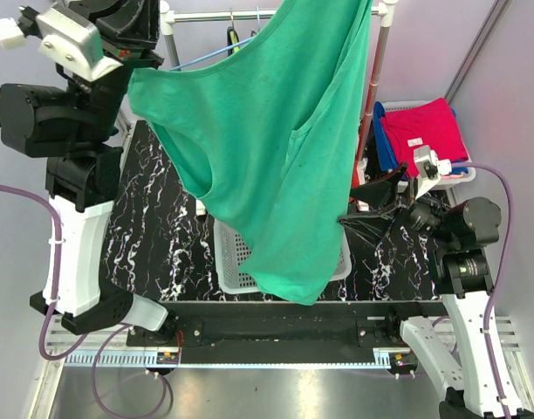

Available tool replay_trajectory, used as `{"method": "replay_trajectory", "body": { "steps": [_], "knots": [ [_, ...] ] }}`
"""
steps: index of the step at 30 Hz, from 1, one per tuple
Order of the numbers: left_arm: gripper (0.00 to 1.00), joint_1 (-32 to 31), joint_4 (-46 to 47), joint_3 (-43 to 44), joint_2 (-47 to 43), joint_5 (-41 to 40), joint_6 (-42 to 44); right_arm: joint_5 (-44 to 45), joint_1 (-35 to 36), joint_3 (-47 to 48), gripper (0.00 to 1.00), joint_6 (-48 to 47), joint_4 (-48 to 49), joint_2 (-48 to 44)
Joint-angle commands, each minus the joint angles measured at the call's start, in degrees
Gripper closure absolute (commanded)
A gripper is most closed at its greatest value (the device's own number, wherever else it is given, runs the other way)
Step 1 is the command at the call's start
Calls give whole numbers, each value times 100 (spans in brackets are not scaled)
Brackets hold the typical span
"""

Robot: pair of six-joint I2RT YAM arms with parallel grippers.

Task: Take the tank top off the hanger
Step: Pick up the hanger from the clothesline.

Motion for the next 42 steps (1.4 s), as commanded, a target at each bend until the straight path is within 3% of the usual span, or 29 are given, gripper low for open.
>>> {"method": "replay_trajectory", "body": {
  "steps": [1, 5, 10, 11, 12, 14, 15, 16, 18, 27, 30, 31, 32, 35, 38, 42],
  "knots": [
    [100, -335, 33, -163, 5, -1066, 1149, 153, 29, 267, 0, -462, -419, 162],
    [100, -397, -212, -332, 84, -1559, 1776, 1003, 29, 372, 0, -884, -887, 267],
    [100, -388, -442, 318, 541, -2131, 2286, 1209, 29, 495, 6, -1113, -1002, 355],
    [100, -388, -434, 380, 550, -2105, 2287, 1209, 29, 539, 11, -1096, -958, 451],
    [100, -388, -425, 389, 541, -2009, 2278, 1217, 29, 574, 26, -1052, -871, 513],
    [100, -388, -416, 398, 524, -1929, 2243, 1313, 29, 671, 43, -973, -730, 732],
    [100, -397, -416, 398, 515, -1929, 2190, 1349, 29, 706, 59, -859, -538, 803],
    [100, -397, -425, 381, 497, -1937, 2181, 1419, 29, 741, 69, -789, -449, 943],
    [100, -397, -460, 302, 410, -1972, 2190, 1498, 38, 812, 81, -613, -186, 1066],
    [100, -388, -565, 162, 182, -2193, 2603, 1833, 37, 1015, 71, -436, 141, 1480],
    [100, -389, -749, -926, -545, -1605, 2637, 1912, 29, 909, 53, -480, 53, 1314],
    [100, -397, -828, -1625, -740, -1421, 2647, 1947, 37, 883, 43, -506, 18, 1191],
    [100, -415, -1047, -1910, -933, -1158, 2638, 1956, 38, 874, 26, -568, -17, 1129],
    [100, -424, -1617, -2884, -1680, -814, 2331, 1982, 29, 900, 13, -664, -167, 927],
    [100, -467, -1962, -3746, -2172, -524, 1997, 2026, 29, 961, 11, -735, -404, 830],
    [100, -564, -2173, -4146, -2499, -321, 1637, 2009, 37, 935, 10, -762, -536, 856]
  ]
}}
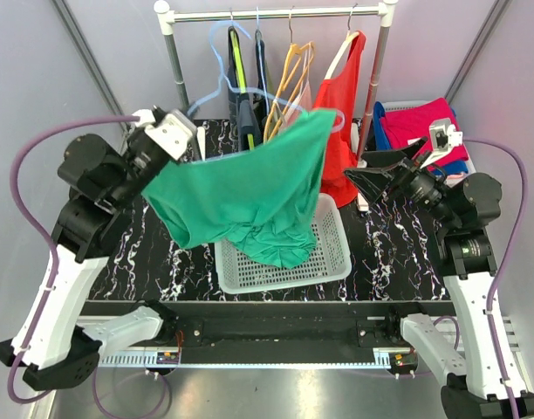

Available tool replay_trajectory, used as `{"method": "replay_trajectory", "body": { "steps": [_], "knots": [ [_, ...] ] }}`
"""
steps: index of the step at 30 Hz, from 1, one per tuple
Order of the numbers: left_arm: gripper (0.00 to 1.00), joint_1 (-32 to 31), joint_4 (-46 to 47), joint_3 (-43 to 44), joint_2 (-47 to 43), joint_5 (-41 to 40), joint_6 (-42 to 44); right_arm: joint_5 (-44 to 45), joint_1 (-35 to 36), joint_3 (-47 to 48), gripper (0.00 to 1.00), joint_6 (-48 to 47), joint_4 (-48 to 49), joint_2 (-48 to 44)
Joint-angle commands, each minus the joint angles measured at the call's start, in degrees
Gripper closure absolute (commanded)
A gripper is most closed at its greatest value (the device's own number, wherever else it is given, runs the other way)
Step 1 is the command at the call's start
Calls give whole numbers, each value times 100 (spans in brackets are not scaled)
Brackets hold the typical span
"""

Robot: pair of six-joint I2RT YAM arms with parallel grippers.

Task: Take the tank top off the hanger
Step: Pick up the hanger from the clothesline, then remove the tank top from the hanger.

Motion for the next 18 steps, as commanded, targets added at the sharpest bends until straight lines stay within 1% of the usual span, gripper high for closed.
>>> {"method": "replay_trajectory", "body": {
  "steps": [1, 5, 9, 16, 18],
  "knots": [
    [100, -105, -189, -181, -214, 543, -593, 98, 22, 103, 10, -65, -127, 52],
    [100, -175, -435, -101, -187, 719, -962, -112, 31, -117, 10, 129, 144, -10],
    [100, -263, -480, -242, -126, 755, -1007, -516, 40, -188, 10, 217, 303, -27],
    [100, -334, -471, -41, 129, 790, -1226, -622, 101, -267, 15, 331, 417, 25],
    [100, -343, -471, -5, 164, 772, -1227, -727, 128, -328, 19, 419, 619, 69]
  ]
}}
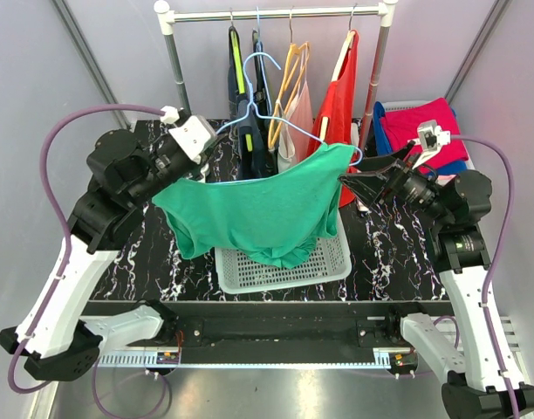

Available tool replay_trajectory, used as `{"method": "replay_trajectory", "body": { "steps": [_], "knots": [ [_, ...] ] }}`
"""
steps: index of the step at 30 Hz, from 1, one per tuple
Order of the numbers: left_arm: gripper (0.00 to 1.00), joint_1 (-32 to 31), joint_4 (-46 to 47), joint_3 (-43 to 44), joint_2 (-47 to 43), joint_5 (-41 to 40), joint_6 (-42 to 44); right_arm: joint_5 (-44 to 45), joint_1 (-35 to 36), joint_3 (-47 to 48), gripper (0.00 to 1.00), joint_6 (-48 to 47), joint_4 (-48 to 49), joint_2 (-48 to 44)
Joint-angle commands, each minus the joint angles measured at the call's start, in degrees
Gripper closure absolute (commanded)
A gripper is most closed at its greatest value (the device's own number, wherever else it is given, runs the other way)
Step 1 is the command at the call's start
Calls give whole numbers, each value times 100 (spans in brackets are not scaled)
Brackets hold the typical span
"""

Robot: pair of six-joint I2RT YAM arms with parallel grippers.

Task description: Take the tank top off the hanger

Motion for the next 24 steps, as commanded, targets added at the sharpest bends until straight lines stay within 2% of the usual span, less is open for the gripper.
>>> {"method": "replay_trajectory", "body": {
  "steps": [1, 2, 6, 15, 18, 19, 22, 24],
  "knots": [
    [100, -45, 316, 257, 90, 84, -225, -326, 156, -108, 21, 286, 591, 56],
    [100, -45, 325, 258, 99, 75, -225, -352, 174, -125, 27, 304, 696, 65],
    [100, -45, 307, 328, 152, 66, -252, -370, 288, -161, 42, 278, 671, 205],
    [100, -45, 325, 600, 275, 74, -304, -326, 402, -450, 55, 243, 732, 329],
    [100, -45, 307, 574, 275, 75, -313, -221, 402, -416, 65, 112, 645, 285],
    [100, -45, 307, 557, 266, 66, -305, -160, 402, -389, 73, 58, 523, 267],
    [100, -45, 316, 486, 231, 66, -304, 60, 402, -336, 86, -47, 451, 162],
    [100, -45, 316, 442, 196, 75, -305, 166, 402, -310, 92, -39, 469, 109]
  ]
}}
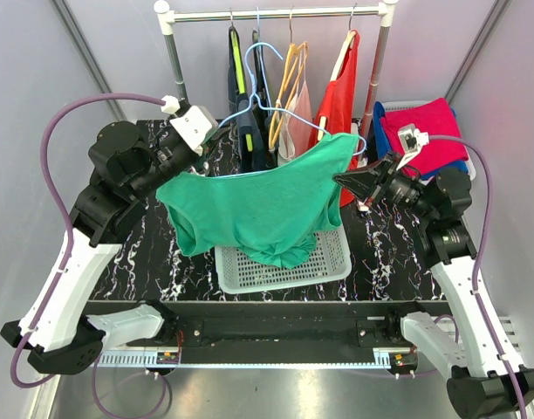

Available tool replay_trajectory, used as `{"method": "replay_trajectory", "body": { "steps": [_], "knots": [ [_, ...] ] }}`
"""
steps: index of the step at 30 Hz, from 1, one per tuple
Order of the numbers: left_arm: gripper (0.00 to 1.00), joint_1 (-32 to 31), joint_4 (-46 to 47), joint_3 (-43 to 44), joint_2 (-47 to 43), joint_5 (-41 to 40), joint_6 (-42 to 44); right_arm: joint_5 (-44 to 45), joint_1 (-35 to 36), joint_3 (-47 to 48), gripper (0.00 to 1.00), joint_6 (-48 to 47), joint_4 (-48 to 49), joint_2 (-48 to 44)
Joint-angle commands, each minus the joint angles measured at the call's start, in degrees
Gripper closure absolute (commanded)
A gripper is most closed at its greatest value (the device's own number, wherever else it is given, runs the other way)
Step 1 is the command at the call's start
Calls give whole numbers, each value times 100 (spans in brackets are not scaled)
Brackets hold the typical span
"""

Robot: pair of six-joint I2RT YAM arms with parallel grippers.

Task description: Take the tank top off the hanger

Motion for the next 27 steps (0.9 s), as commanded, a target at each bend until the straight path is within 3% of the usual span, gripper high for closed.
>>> {"method": "replay_trajectory", "body": {
  "steps": [1, 2, 7, 14, 27],
  "knots": [
    [100, -26, 338, 66, -110, 72, -108, 315, 48, 173, 95, -159, 40, -188],
    [100, -26, 329, 31, -128, 72, -99, 489, 48, 217, 100, -168, -21, -232],
    [100, -26, 268, -48, -268, 2, -29, 1473, 48, 287, 100, -396, -574, -504],
    [100, -26, 171, -224, -488, 11, 85, 3599, 31, 173, 100, -300, -918, -1146],
    [100, -26, -110, -453, -769, 335, 367, 4436, 40, 261, 100, -115, -1137, -1366]
  ]
}}
